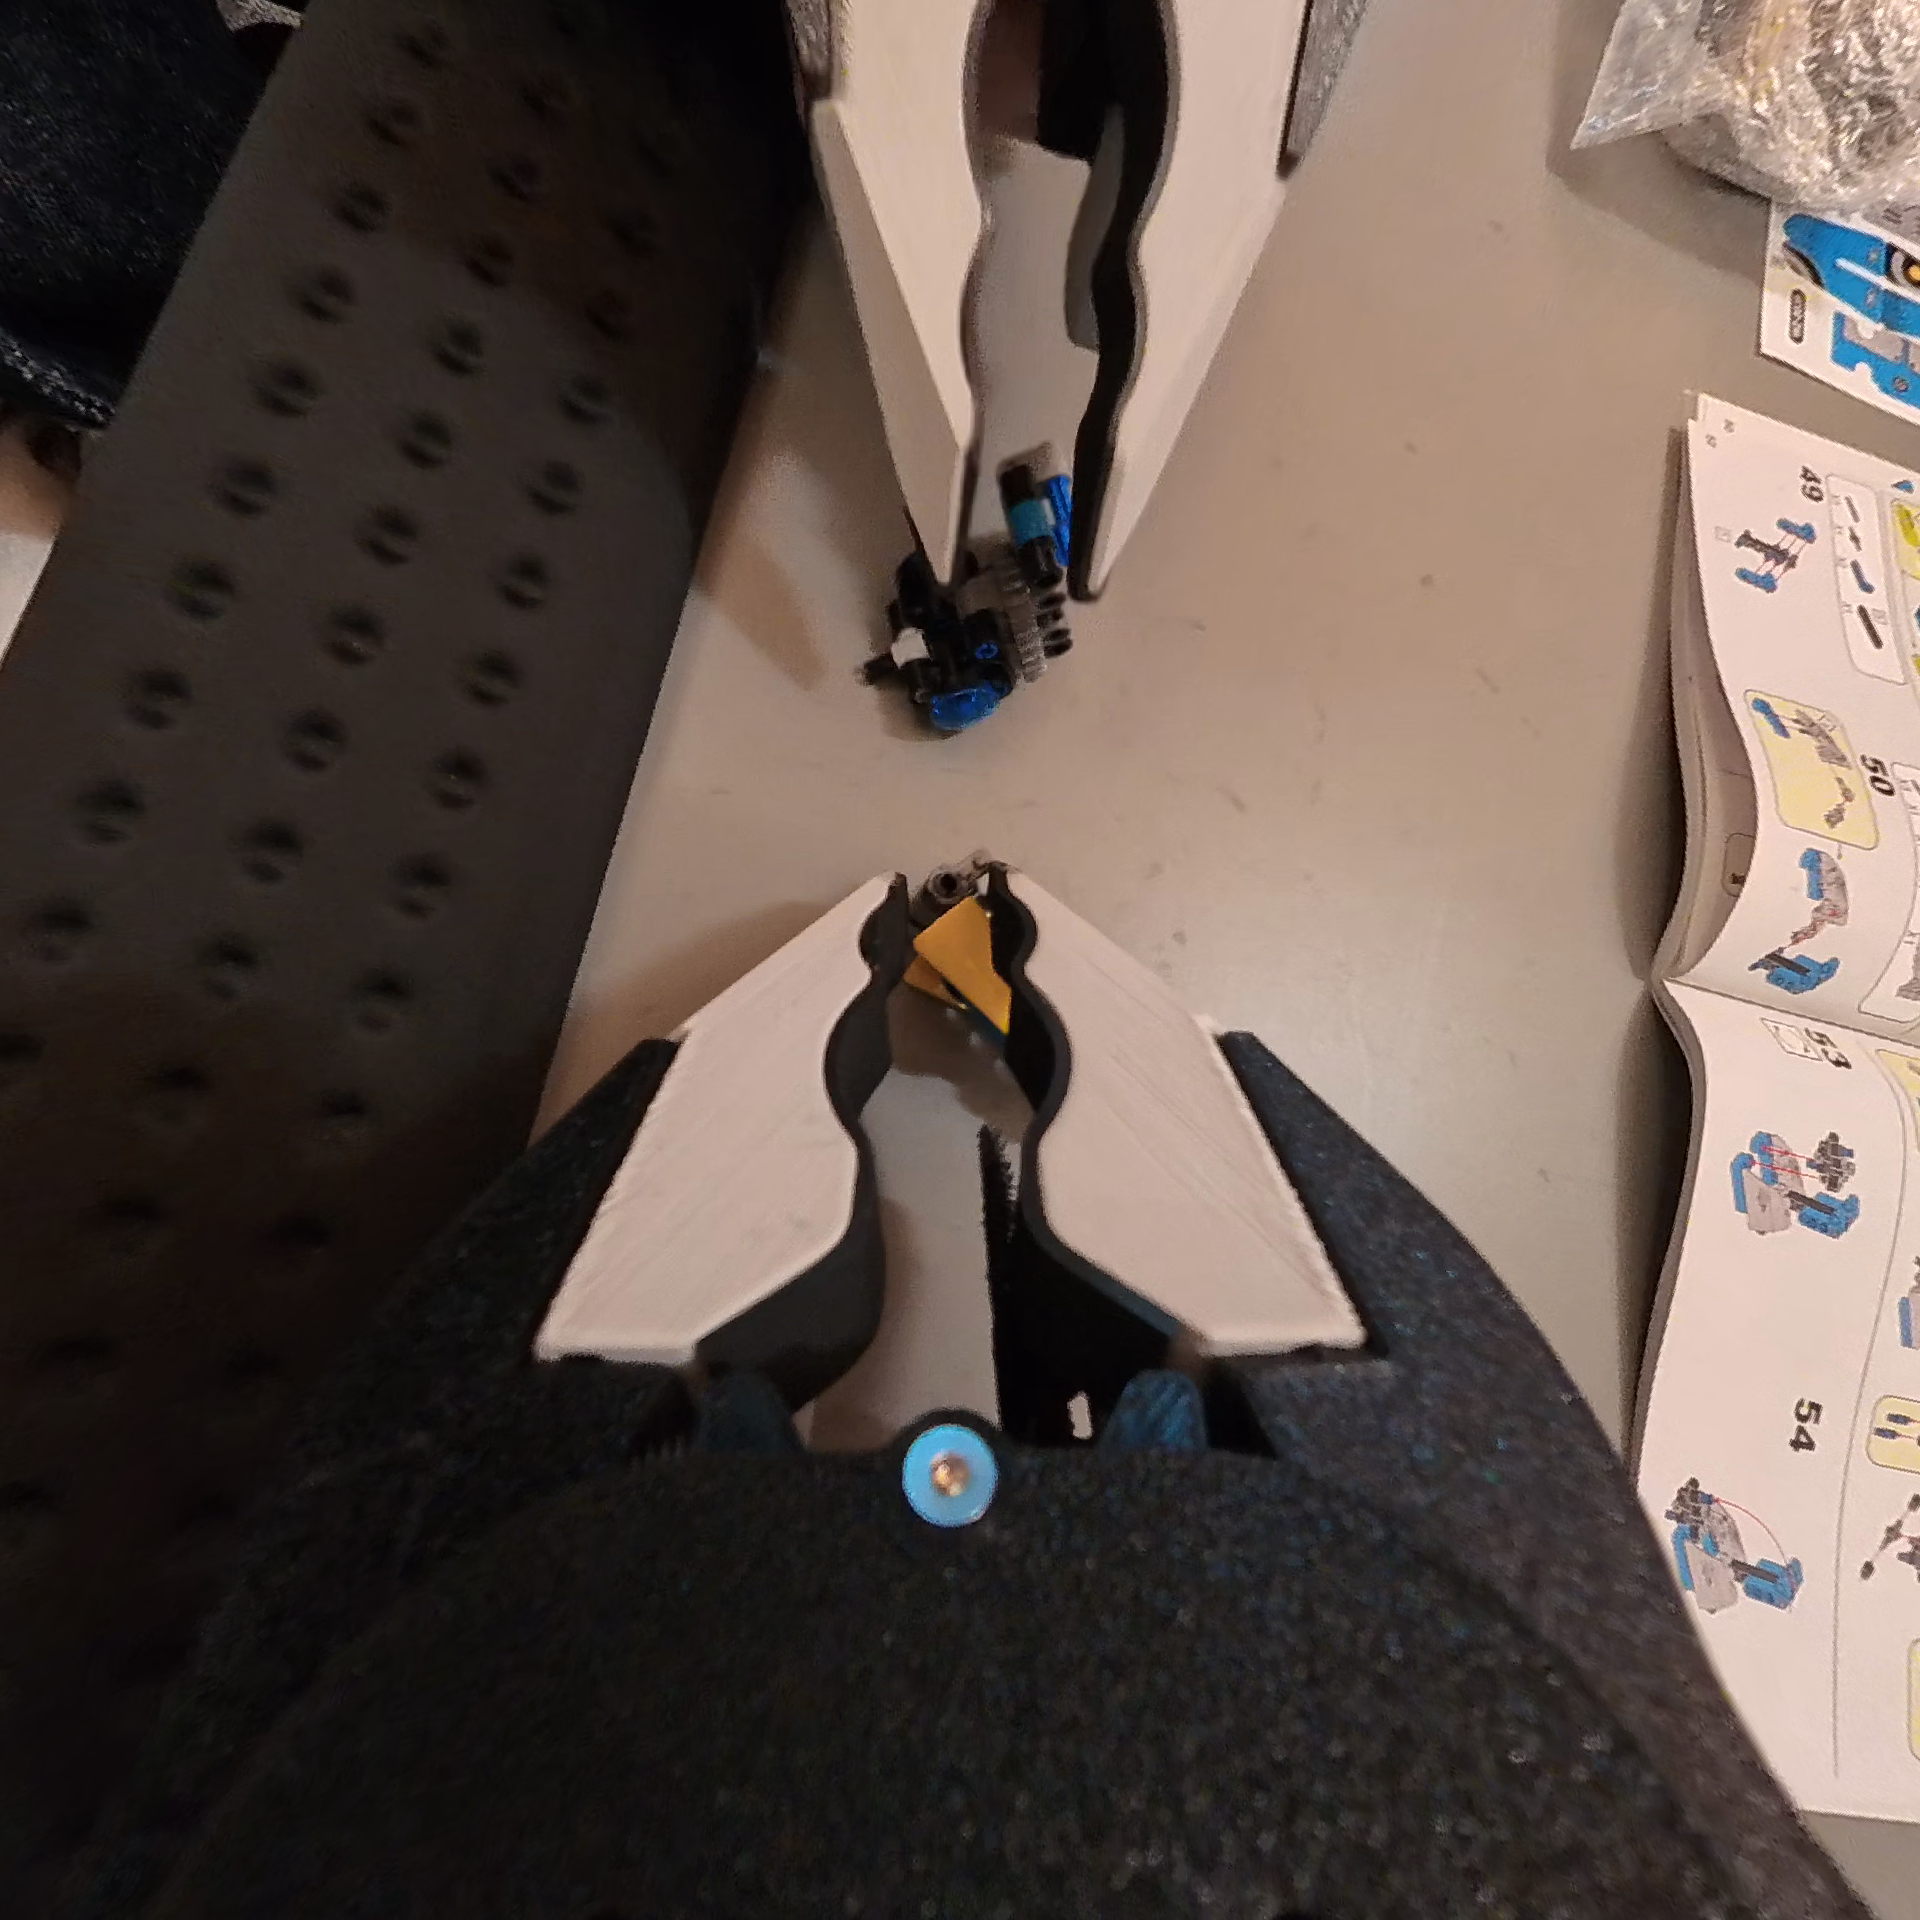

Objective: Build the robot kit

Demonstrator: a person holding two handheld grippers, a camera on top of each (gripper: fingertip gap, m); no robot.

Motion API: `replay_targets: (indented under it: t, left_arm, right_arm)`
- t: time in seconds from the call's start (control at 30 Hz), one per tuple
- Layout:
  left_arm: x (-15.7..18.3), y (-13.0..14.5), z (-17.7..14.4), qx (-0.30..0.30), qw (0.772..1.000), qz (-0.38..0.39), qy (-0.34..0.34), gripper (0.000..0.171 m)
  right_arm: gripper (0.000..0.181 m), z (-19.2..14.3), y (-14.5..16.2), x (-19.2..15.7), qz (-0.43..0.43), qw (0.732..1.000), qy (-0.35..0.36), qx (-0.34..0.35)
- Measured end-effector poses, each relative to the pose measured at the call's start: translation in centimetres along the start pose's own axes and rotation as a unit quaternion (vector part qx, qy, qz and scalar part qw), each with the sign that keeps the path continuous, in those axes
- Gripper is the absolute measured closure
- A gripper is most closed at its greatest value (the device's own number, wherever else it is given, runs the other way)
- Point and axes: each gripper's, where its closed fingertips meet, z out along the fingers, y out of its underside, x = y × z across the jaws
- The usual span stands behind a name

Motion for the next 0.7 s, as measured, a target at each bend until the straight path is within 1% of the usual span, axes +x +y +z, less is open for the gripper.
replay_targets:
  t: [0.1, 0.17, 0.27, 0.33, 0.4, 0.47, 0.5, 0.6, 0.7]
  left_arm:
    - [-0.1, 0.7, -1.3, -0.004, 1.0, 0.006, -0.016, 0.148]
    - [-0.5, 1.4, -1.8, -0.002, 0.999, 0.01, -0.036, 0.147]
    - [-0.5, 1.8, -1.7, 0.012, 0.998, 0.024, -0.052, 0.147]
    - [-0.7, 1.8, -1.3, 0.01, 0.997, 0.044, -0.064, 0.147]
    - [-0.8, 1.9, -1.0, 0.006, 0.997, 0.046, -0.064, 0.147]
    - [-1.0, 1.9, -0.8, 0.005, 0.997, 0.045, -0.062, 0.151]
    - [-1.0, 1.9, -0.7, 0.004, 0.997, 0.046, -0.06, 0.161]
    - [-1.0, 1.9, -0.6, 0.003, 0.996, 0.057, -0.061, 0.163]
    - [-1.6, 1.6, -0.8, 0.009, 0.996, 0.042, -0.072, 0.164]
  right_arm:
    - [0.163, 0.0, 0.0, 0.3, -0.009, 1.0, 0.016, -0.001]
    - [0.163, -0.3, -0.4, 0.4, -0.013, 1.0, 0.026, 0.01]
    - [0.162, -0.8, -1.1, 0.3, -0.014, 0.998, 0.042, 0.035]
    - [0.16, -1.1, -1.0, 0.3, -0.007, 0.998, 0.051, 0.04]
    - [0.159, -1.3, -0.7, 0.2, -0.005, 0.997, 0.066, 0.039]
    - [0.157, -1.6, -0.4, 0.4, -0.001, 0.995, 0.092, 0.037]
    - [0.157, -1.8, -0.4, 0.4, 0.0, 0.994, 0.103, 0.039]
    - [0.156, -2.5, -0.8, 0.3, 0.013, 0.988, 0.143, 0.053]
    - [0.154, -2.6, -0.1, 0.3, 0.029, 0.98, 0.192, 0.03]
